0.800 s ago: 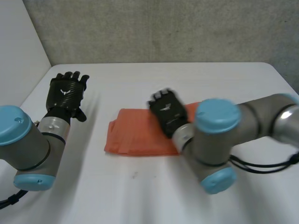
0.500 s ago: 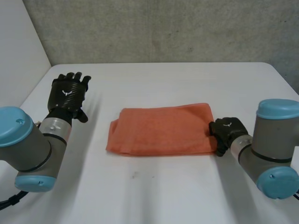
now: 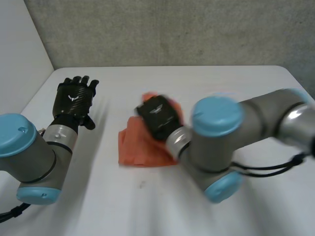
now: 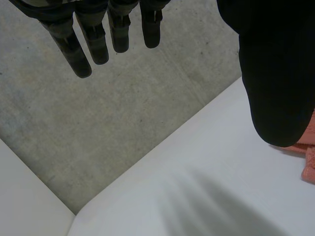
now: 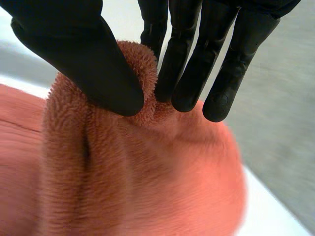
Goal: Fold the laundry
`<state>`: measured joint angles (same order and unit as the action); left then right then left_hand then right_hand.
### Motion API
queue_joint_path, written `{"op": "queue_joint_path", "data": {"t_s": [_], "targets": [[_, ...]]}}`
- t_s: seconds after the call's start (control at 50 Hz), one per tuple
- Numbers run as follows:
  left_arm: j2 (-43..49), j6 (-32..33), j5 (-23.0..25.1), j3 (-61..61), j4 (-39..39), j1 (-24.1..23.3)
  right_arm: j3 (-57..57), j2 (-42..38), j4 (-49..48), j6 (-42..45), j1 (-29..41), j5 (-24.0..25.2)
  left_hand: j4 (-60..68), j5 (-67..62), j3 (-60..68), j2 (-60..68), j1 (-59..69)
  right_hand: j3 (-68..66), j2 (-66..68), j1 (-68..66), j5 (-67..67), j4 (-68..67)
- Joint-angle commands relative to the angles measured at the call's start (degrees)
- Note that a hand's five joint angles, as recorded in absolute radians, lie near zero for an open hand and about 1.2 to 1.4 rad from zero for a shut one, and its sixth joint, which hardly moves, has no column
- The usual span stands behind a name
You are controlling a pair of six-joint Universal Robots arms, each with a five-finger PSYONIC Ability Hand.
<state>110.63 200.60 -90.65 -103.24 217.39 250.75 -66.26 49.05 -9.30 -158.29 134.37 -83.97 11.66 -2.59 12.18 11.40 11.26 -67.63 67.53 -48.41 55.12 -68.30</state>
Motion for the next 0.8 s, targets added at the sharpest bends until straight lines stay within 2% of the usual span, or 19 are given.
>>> {"op": "queue_joint_path", "data": {"t_s": [0.02,0.04,0.06,0.1,0.2,0.26,0.3,0.36,0.44,0.52,0.6,0.64,0.74,0.8], "targets": [[-0.15,-0.04,0.21,0.32,-0.12,0.01,3.51,-6.94,1.39,0.88,4.76,2.06,-1.66,2.59,-2.18,-1.40,-1.26,22.89,-22.78,3.67,-20.38,23.56],[-0.24,-0.04,0.21,0.49,-0.21,0.01,3.94,-6.51,1.39,0.88,4.68,0.06,-1.66,2.59,-2.18,-1.40,-1.26,48.54,-48.44,29.32,-46.03,49.22],[-0.24,-0.04,0.21,0.50,-0.21,0.01,4.21,-6.25,1.39,0.88,4.67,-1.62,-1.66,2.59,-2.18,-1.40,-1.26,54.46,-54.36,35.24,-51.95,55.13],[-0.59,-0.30,0.30,1.02,-0.38,0.01,4.21,-5.37,1.48,0.36,4.32,-7.05,-1.66,2.59,-2.18,-1.40,-1.26,57.63,-57.53,38.41,-55.12,58.31],[-0.94,-0.56,0.56,4.09,-2.66,-2.27,2.81,-1.42,1.74,-3.77,1.52,-12.88,-1.62,2.54,-2.13,-1.36,-1.21,57.63,-57.53,38.41,-55.12,58.31],[-0.68,-2.66,0.56,7.08,-5.03,-5.08,1.14,-0.09,2.00,-9.30,-1.38,-11.75,-0.78,1.70,-1.29,-0.52,-0.37,57.63,-57.53,38.41,-55.12,58.31],[-0.33,-4.77,0.56,8.57,-6.88,-6.49,0.35,-0.09,2.79,-12.91,-2.97,-9.29,-0.44,1.36,-0.95,-0.18,-0.03,57.63,-57.53,38.41,-55.12,58.31],[1.86,-12.31,0.56,11.82,-12.49,-9.12,0.43,-0.35,4.89,-15.90,-4.81,-5.52,-0.11,1.03,-0.62,0.16,0.30,57.63,-57.53,38.41,-55.12,58.31],[7.65,-17.95,0.04,15.69,-19.08,-12.81,2.01,-2.27,8.67,-16.96,-6.83,-2.43,-0.10,1.03,-0.62,0.16,0.30,57.63,-57.53,38.41,-55.12,58.31],[11.71,-18.32,-2.85,17.45,-24.80,-13.53,5.78,-7.54,12.71,-16.96,-7.28,-1.81,0.06,0.86,-0.45,0.33,0.47,57.63,-57.53,38.41,-55.12,58.31],[14.70,-17.79,-10.66,17.99,-29.82,-13.00,9.21,-10.28,17.98,-16.70,-7.54,-1.81,-0.78,1.70,-1.29,-0.51,-0.37,57.63,-57.53,38.41,-55.12,58.31],[14.70,-17.79,-12.17,17.46,-30.09,-12.39,9.92,-10.37,19.22,-16.52,-7.54,-1.90,-1.28,2.20,-1.79,-1.02,-0.87,57.63,-57.53,38.41,-55.12,58.31],[12.51,-17.79,-11.57,15.70,-30.09,-10.63,10.19,-9.15,20.02,-17.14,-7.98,-1.63,-1.66,2.59,-2.18,-1.40,-1.26,57.63,-57.53,38.41,-55.12,58.31],[8.65,-17.88,-9.55,15.26,-29.83,-10.36,9.84,-6.26,19.76,-17.66,-8.07,-1.90,-1.66,2.59,-2.18,-1.40,-1.26,57.63,-57.53,38.41,-55.12,58.31]]}}
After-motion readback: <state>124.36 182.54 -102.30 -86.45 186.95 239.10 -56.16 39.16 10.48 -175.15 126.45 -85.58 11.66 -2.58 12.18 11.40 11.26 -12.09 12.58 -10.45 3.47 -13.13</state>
